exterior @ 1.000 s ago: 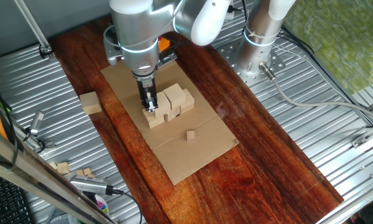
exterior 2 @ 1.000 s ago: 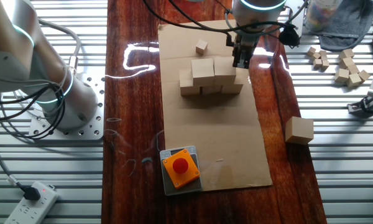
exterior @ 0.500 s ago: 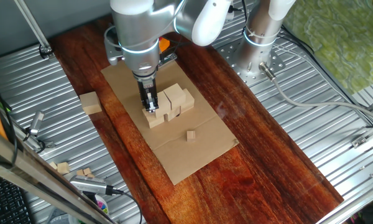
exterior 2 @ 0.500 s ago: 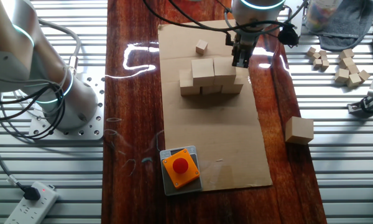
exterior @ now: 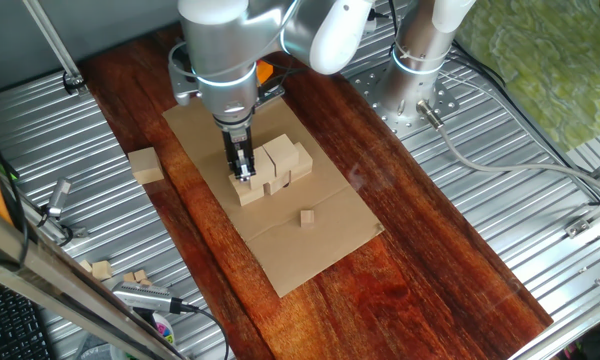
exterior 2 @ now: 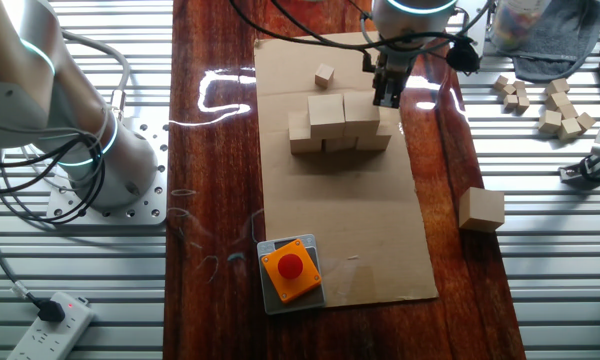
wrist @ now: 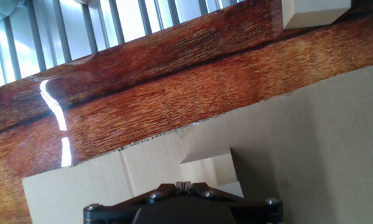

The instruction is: Stack the blocks into a pyramid shape

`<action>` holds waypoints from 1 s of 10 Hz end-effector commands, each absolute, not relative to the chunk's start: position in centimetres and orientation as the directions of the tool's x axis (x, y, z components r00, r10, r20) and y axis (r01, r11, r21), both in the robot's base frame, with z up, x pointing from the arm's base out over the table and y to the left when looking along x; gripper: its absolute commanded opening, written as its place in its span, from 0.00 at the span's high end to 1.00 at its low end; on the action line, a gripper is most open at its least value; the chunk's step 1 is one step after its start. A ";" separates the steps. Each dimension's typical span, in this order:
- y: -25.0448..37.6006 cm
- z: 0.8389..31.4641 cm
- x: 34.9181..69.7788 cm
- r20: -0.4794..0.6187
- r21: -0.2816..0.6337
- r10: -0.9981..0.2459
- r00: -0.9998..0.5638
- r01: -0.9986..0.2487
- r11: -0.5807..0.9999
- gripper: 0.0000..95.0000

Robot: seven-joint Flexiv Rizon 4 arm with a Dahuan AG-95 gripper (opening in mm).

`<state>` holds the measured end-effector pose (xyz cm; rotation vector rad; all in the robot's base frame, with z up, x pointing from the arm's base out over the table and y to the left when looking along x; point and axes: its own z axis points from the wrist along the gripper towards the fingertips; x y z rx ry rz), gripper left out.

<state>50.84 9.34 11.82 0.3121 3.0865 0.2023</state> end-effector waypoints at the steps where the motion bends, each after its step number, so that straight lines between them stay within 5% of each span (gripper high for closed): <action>1: 9.4 11.8 50.8 -0.018 0.132 0.203 -0.979 0.199 0.971 1.00; 10: 8.3 13.4 52.5 -0.040 0.071 0.059 -0.997 0.056 0.996 1.00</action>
